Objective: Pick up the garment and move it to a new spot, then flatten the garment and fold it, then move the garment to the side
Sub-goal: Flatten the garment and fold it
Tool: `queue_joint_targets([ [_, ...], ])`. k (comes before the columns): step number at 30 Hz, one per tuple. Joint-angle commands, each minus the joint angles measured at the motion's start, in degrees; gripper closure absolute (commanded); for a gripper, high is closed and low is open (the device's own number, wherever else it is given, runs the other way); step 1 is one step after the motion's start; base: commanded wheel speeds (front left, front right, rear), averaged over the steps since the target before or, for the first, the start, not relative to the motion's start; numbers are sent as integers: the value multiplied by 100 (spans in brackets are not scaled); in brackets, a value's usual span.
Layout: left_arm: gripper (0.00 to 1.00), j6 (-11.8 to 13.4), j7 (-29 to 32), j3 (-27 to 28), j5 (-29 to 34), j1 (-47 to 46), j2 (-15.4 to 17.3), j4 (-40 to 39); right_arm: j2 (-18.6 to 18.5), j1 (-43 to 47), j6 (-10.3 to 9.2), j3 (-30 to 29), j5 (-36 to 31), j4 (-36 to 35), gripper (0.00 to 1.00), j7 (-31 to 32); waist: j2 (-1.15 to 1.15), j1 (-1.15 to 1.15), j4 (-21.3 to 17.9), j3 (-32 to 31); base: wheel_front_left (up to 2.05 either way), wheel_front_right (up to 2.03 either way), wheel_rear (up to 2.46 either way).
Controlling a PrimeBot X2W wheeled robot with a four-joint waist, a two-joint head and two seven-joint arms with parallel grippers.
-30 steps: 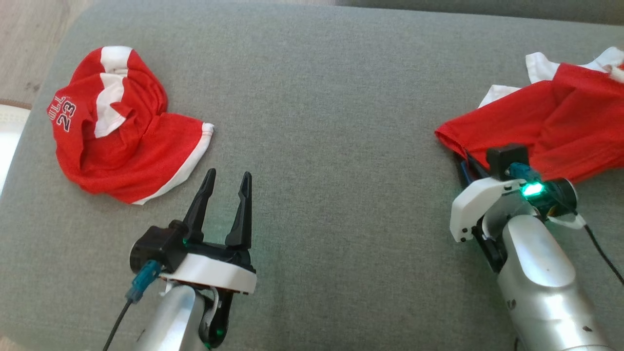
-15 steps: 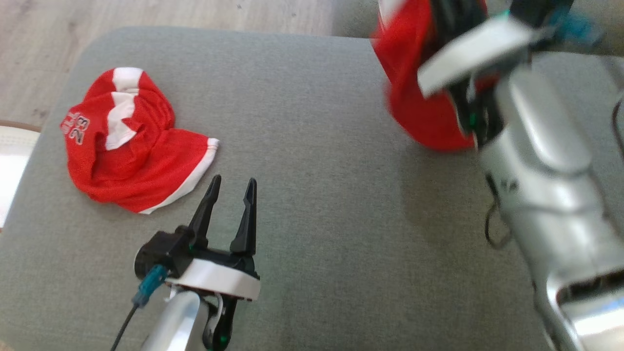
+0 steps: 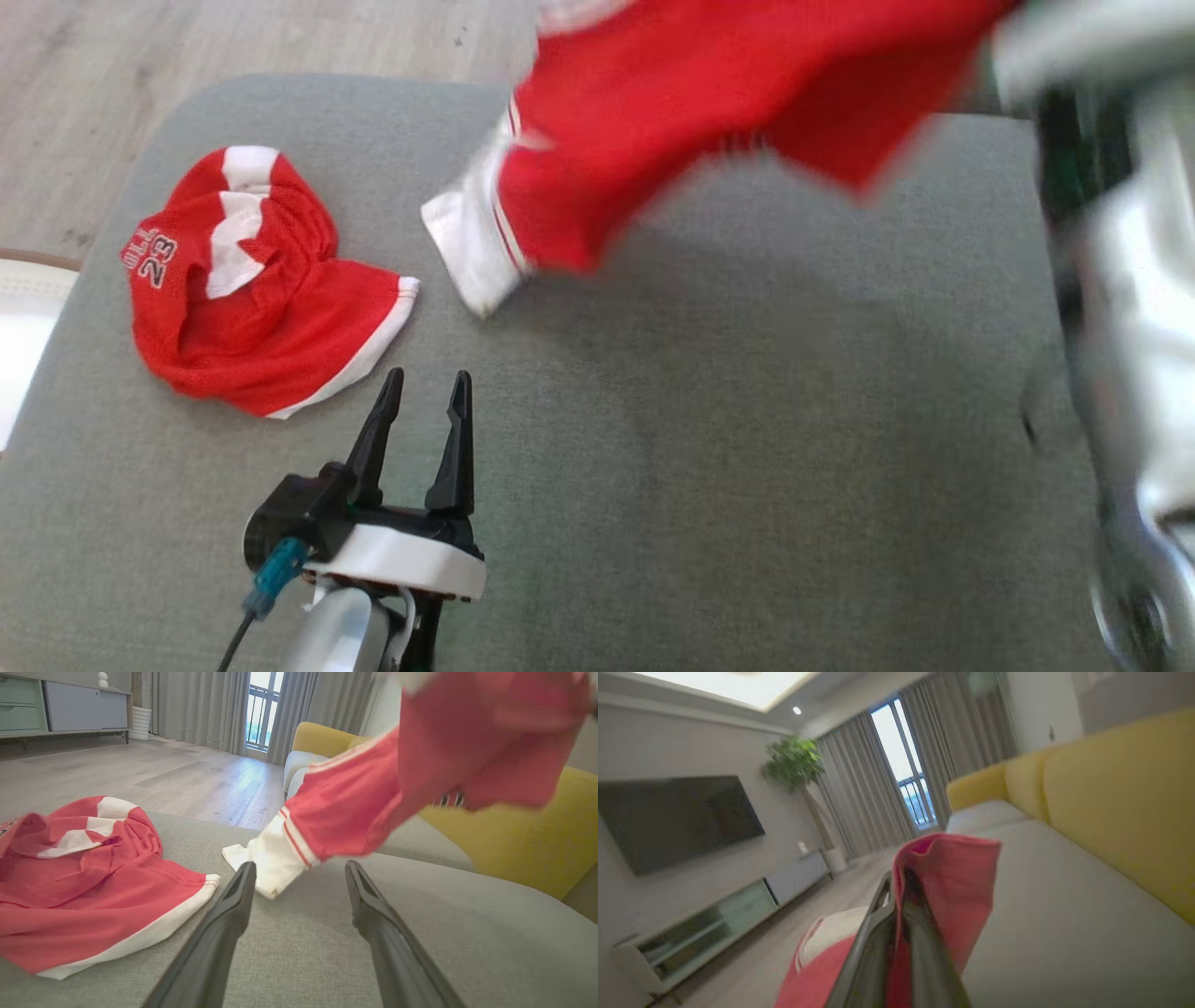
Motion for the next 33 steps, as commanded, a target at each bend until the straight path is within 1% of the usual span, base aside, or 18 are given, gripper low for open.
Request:
queue_joint_targets([
  [1,0,18,-55,180,-7,-150,20,-214,-106,399,-4,-165,-192,70,100,146,0,1,-71,66,0,0,0],
  [2,0,16,-55,183,-1,-159,20,-220,-240,654,-4,-383,-324,265,100,247,0,1,-105,91,0,0,0],
  [3,0,16,-55,183,-1,-159,20,-220,-240,654,-4,-383,-324,265,100,247,0,1,-105,91,0,0,0],
  [6,0,0,-55,196,44,-210,20,-216,-676,1234,-4,-1086,-984,868,100,390,0,1,-211,192,0,0,0],
  [7,0,-7,-55,202,57,-231,20,-213,-809,1377,-4,-1289,-1315,1024,53,369,0,1,-241,219,0,0,0],
  [8,0,-13,-55,211,65,-252,20,-213,-884,1478,-4,-1531,-1592,1166,0,391,0,1,-274,245,0,0,0],
  [10,0,-26,-55,223,81,-292,20,-202,-864,1571,-4,-2019,-2012,1319,0,418,0,1,-334,272,0,0,0],
  [12,0,-37,-55,237,90,-315,20,-195,-694,1572,-4,-2428,-2335,1294,0,408,0,1,-401,278,0,0,0],
  [15,0,-48,-55,254,103,-320,20,-181,-314,1556,-4,-2799,-2680,1047,0,396,0,1,-506,245,0,0,0],
  [17,0,-53,-55,270,109,-311,20,-177,-33,1560,-4,-2829,-2837,763,0,348,0,1,-572,207,0,0,0],
  [18,0,-57,-55,286,117,-298,20,-182,208,1608,-4,-2632,-2862,377,0,198,0,1,-636,161,0,0,0],
  [19,0,-58,-55,300,122,-291,20,-195,303,1659,-4,-2428,-2795,163,0,103,0,1,-669,136,0,0,0],
  [20,0,-58,-55,300,122,-291,20,-195,303,1659,-4,-2428,-2795,163,0,103,0,1,-669,136,0,0,0],
  [21,0,-57,-55,334,122,-272,20,-236,414,1871,-4,-1840,-2566,-287,0,-54,0,1,-724,91,0,0,0],
  [24,0,-55,-55,344,113,-254,20,-322,463,2425,-4,-969,-2090,-1113,0,-225,0,1,-759,44,0,0,0],
  [27,0,-40,-55,349,65,-212,20,-432,473,3140,-4,-271,-1786,-2008,0,-296,0,1,-776,11,0,0,0],
  [30,0,-38,-55,354,59,-164,20,-487,476,3828,-4,167,-1488,-2759,0,-336,0,1,-780,-9,0,0,0],
  [33,0,-39,-55,371,83,-123,20,-507,477,4321,-4,436,-1450,-3223,0,-313,0,1,-786,-28,0,0,0],
])
